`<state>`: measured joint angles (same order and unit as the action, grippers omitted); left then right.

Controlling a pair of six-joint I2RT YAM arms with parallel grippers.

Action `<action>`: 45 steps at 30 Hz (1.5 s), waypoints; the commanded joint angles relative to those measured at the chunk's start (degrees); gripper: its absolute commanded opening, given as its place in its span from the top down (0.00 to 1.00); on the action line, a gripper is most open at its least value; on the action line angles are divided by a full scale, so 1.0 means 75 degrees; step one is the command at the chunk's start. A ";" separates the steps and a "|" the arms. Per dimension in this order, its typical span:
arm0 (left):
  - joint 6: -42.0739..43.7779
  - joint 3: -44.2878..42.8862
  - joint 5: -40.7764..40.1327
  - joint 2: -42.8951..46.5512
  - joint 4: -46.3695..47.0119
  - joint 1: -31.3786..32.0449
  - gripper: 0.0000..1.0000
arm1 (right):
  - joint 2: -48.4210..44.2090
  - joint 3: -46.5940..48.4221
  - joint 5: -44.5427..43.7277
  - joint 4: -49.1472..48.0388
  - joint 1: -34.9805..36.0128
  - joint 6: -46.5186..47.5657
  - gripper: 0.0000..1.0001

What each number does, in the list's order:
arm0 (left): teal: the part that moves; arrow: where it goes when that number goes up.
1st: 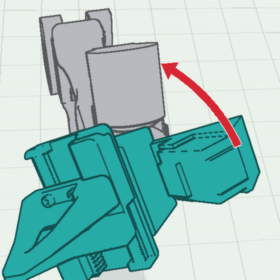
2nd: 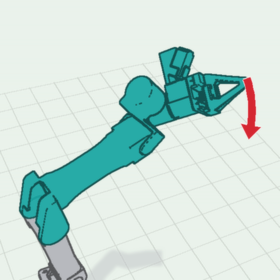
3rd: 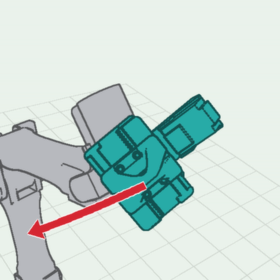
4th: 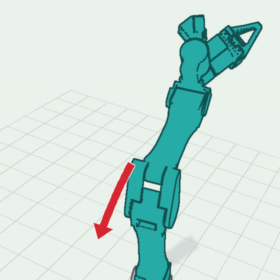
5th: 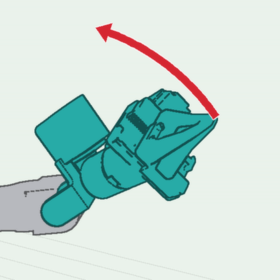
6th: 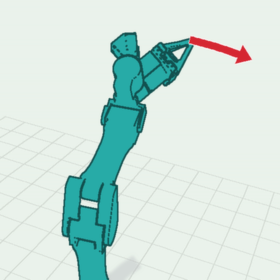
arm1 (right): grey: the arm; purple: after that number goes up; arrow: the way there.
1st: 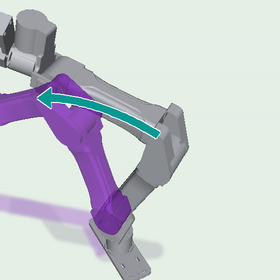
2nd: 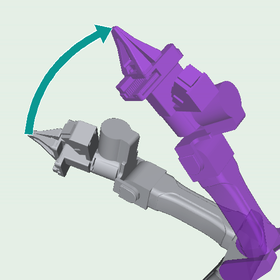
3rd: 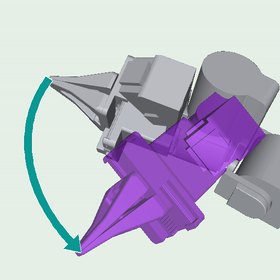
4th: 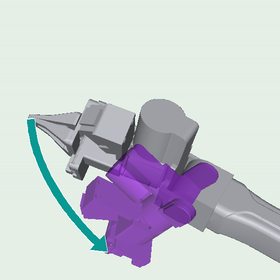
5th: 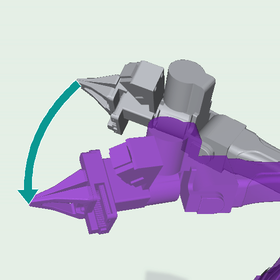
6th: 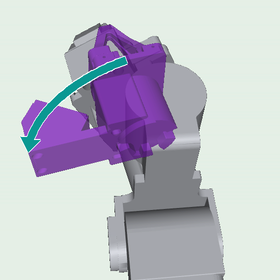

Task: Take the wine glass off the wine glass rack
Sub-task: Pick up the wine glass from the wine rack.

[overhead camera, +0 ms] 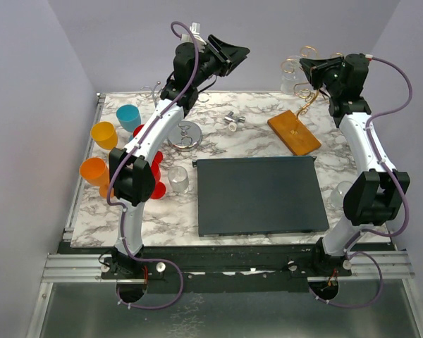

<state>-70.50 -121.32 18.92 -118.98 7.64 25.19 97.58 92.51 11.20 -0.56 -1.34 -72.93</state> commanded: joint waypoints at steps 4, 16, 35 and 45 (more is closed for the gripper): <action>0.0057 0.0074 0.0400 0.0345 0.0155 -0.0031 0.60 | -0.0505 0.0303 -0.0170 -0.0612 -0.0043 0.0142 0.99; 0.0060 0.0133 0.0466 0.0413 0.0151 -0.0018 0.60 | -0.0102 0.0978 -0.0156 -0.0135 -0.0055 0.0302 0.99; 0.0036 -0.0049 0.0566 0.0233 0.0148 0.0097 0.60 | 0.0107 0.0740 -0.0222 -0.0286 -0.0055 0.0250 0.99; 0.0012 -0.0183 0.0617 -0.0026 0.0118 0.0189 0.60 | -0.0102 0.0366 -0.0277 -0.0420 -0.0057 0.0208 1.00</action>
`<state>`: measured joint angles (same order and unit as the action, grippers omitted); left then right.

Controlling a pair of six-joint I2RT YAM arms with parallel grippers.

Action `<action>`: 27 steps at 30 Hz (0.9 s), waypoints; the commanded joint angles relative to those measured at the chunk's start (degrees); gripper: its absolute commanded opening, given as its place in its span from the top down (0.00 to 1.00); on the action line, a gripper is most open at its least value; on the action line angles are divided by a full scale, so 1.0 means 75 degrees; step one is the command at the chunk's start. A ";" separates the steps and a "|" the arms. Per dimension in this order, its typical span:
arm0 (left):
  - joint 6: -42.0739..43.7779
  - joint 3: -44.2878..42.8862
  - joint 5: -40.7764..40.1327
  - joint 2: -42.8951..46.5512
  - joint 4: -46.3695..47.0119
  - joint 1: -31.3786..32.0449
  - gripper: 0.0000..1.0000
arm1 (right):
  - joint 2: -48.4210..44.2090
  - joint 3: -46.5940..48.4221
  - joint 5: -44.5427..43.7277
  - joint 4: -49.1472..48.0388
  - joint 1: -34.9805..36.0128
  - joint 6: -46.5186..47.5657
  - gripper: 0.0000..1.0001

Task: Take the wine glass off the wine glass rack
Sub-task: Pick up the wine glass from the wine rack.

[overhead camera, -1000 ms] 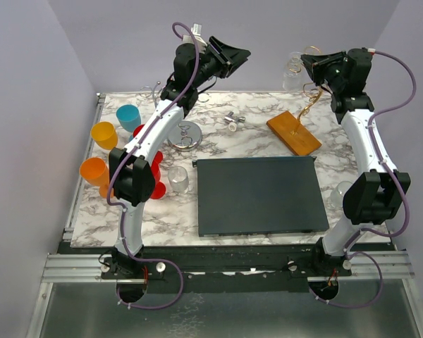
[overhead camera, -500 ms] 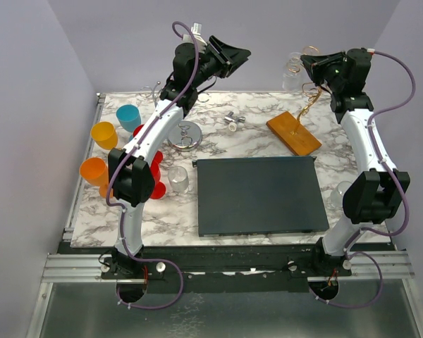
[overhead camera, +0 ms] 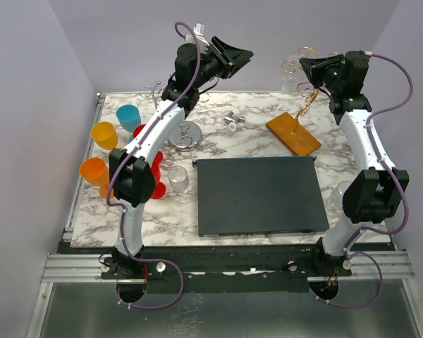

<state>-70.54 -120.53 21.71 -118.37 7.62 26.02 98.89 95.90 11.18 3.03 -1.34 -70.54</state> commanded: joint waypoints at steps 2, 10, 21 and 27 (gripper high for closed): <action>0.0034 -0.0314 0.0245 -0.0139 0.0122 0.0115 0.60 | -0.0319 -0.0178 -0.0268 -0.0962 -0.0067 -0.0153 0.99; 0.0060 -0.0393 0.0269 -0.0243 0.0080 0.0185 0.60 | -0.0581 -0.0476 -0.0241 -0.1145 -0.0123 -0.0248 1.00; 0.0089 -0.0517 0.0312 -0.0348 0.0004 0.0269 0.60 | -0.1039 -0.0833 -0.0141 -0.1212 -0.0183 -0.0286 0.99; 0.0111 -0.0499 0.0338 -0.0348 -0.0002 0.0269 0.60 | -0.1082 -0.0930 0.0237 -0.1271 -0.0196 -0.0234 1.00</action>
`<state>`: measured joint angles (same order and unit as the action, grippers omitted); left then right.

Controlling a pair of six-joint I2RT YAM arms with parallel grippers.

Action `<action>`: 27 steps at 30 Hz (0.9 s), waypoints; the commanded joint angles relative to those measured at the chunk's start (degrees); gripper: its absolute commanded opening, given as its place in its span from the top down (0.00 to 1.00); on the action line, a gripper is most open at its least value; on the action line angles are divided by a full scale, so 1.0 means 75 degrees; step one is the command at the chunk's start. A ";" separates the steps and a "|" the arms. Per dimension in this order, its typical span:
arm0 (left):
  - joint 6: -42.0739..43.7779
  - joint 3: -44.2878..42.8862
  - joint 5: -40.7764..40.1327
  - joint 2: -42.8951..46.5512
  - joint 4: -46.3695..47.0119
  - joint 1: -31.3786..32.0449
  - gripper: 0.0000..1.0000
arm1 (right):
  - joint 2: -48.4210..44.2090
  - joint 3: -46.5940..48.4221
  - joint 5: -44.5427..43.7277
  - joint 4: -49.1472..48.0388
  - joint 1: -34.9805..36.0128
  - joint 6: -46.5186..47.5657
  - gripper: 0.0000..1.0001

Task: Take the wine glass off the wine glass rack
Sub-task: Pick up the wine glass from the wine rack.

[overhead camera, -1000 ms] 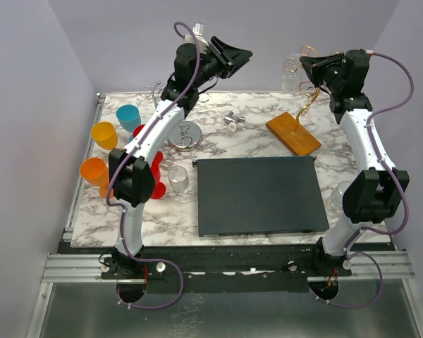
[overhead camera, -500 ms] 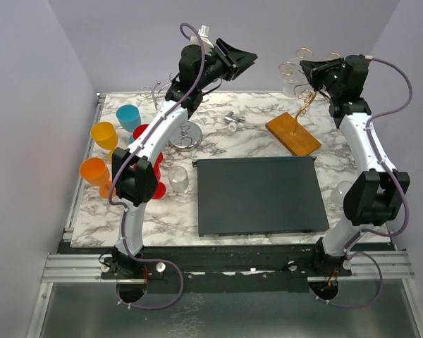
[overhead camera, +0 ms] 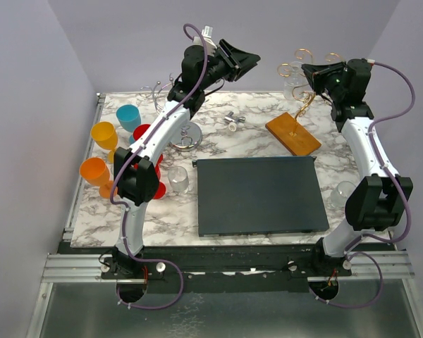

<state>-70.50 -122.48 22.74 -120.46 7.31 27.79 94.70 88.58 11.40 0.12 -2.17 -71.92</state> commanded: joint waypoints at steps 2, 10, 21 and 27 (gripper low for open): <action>0.0116 -0.0228 0.0211 -0.0063 0.0018 0.0027 0.60 | -0.0521 0.0023 0.0359 -0.0902 -0.0085 -0.0004 0.99; 0.0104 -0.0205 0.0310 -0.0060 -0.0001 0.0056 0.60 | -0.0567 -0.0042 0.0780 -0.0907 -0.0085 0.0004 1.00; 0.0004 -0.0183 0.0445 -0.0131 0.0002 0.0156 0.59 | -0.0942 -0.0214 0.0873 -0.0734 -0.0085 0.0103 1.00; -0.0034 -0.0033 0.0551 -0.0105 -0.0002 0.0208 0.56 | -0.1059 -0.0318 0.1152 -0.0596 -0.0085 0.0176 1.00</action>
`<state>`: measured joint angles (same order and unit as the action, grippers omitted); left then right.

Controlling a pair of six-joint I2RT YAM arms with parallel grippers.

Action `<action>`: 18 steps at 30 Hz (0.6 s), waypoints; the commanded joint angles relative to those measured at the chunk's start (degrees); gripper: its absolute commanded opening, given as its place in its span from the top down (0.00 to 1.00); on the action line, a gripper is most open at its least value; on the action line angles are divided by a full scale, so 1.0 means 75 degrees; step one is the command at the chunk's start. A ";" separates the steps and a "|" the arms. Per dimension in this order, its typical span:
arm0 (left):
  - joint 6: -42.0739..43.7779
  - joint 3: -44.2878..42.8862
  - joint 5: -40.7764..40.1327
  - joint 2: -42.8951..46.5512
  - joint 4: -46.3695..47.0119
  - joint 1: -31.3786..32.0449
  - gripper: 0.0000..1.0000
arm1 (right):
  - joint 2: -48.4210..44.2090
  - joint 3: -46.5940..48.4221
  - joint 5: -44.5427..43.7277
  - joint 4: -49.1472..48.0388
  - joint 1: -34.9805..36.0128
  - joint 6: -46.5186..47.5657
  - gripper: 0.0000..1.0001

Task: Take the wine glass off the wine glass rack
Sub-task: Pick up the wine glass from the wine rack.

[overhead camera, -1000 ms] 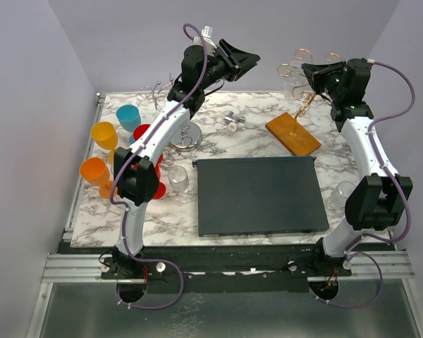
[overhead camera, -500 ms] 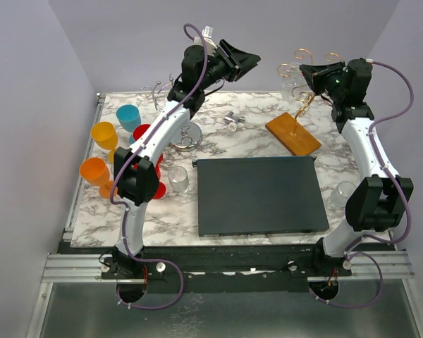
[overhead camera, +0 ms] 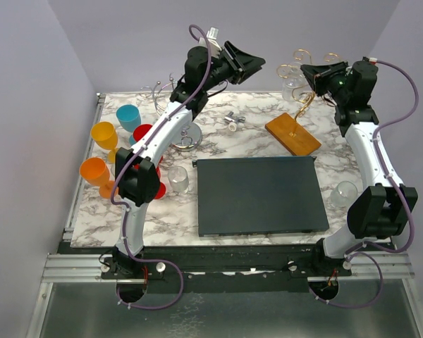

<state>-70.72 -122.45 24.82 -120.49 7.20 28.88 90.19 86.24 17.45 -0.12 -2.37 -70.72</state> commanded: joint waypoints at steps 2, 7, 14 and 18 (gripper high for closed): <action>-0.0002 0.0023 0.0306 -0.0085 0.0014 0.0083 0.56 | -0.0471 -0.0013 0.0440 -0.0499 -0.0058 0.0064 1.00; 0.0087 0.0413 0.0311 0.0118 0.0042 0.0089 0.53 | -0.0400 0.0074 0.0815 -0.0425 -0.0059 0.0136 1.00; 0.0217 0.0860 0.0373 0.0388 0.0093 0.0086 0.49 | -0.0331 0.0055 0.1195 -0.0350 -0.0059 0.0145 0.99; 0.0230 0.0999 0.0373 0.0455 0.0138 0.0086 0.48 | -0.0251 0.0227 0.1283 -0.0118 -0.0058 0.0261 0.99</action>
<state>-70.26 -115.96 26.15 -120.42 7.20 29.39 90.08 85.76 23.44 0.12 -2.63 -69.32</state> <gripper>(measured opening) 0.515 0.045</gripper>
